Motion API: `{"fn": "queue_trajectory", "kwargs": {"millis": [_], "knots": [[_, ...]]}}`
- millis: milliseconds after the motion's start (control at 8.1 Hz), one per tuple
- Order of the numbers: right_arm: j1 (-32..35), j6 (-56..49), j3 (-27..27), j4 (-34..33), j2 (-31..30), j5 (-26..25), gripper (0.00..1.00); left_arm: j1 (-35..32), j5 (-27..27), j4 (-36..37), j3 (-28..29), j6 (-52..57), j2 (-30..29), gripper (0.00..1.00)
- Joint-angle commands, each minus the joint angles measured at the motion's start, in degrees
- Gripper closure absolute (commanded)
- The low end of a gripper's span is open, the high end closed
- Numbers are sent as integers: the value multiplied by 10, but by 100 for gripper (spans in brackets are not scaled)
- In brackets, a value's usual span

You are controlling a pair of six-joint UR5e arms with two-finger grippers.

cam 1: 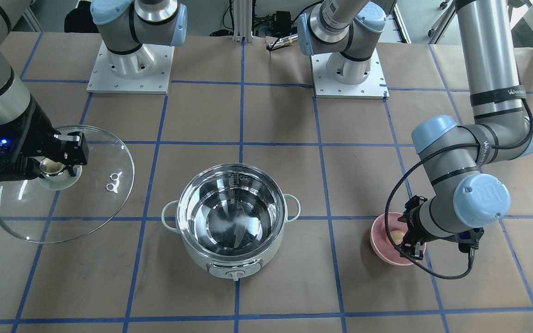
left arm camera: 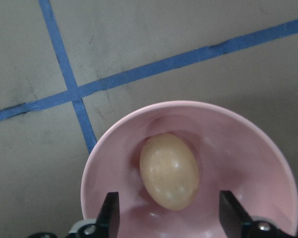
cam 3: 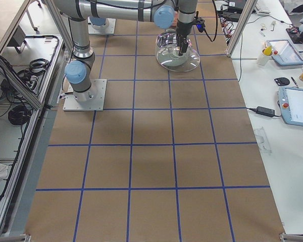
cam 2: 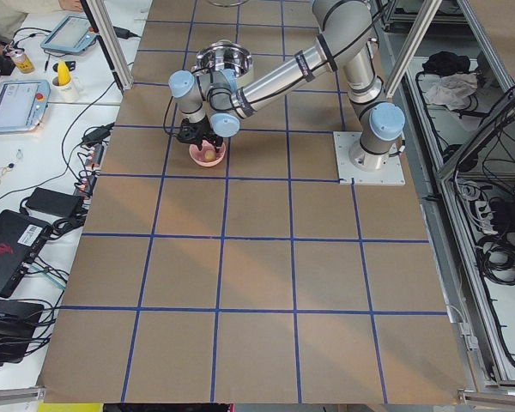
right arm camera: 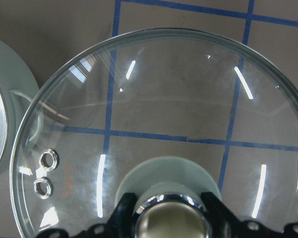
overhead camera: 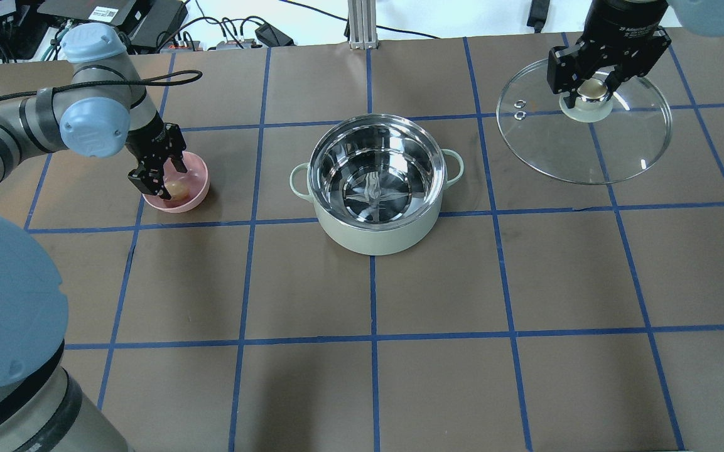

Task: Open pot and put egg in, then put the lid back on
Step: 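Close the left gripper around the egg in the pink bowl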

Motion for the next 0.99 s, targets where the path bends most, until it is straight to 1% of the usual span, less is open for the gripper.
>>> {"fn": "queue_trajectory", "kwargs": {"millis": [0,247,371,494,618,865], "knots": [[0,1,0,8,1,-1,100,1,-1,5,2,-13,-6,25],[0,2,0,17,0,-7,100,1,-1,5,5,-15,-7,24],[0,12,0,40,-2,-11,100,1,-1,5,5,-19,-8,24],[0,22,0,43,-1,-10,100,1,-1,5,5,-19,-9,23],[0,22,0,44,-1,-9,100,1,-1,5,6,-19,-19,21],[-1,22,1,52,1,6,100,1,0,5,6,-18,-22,20]]}}
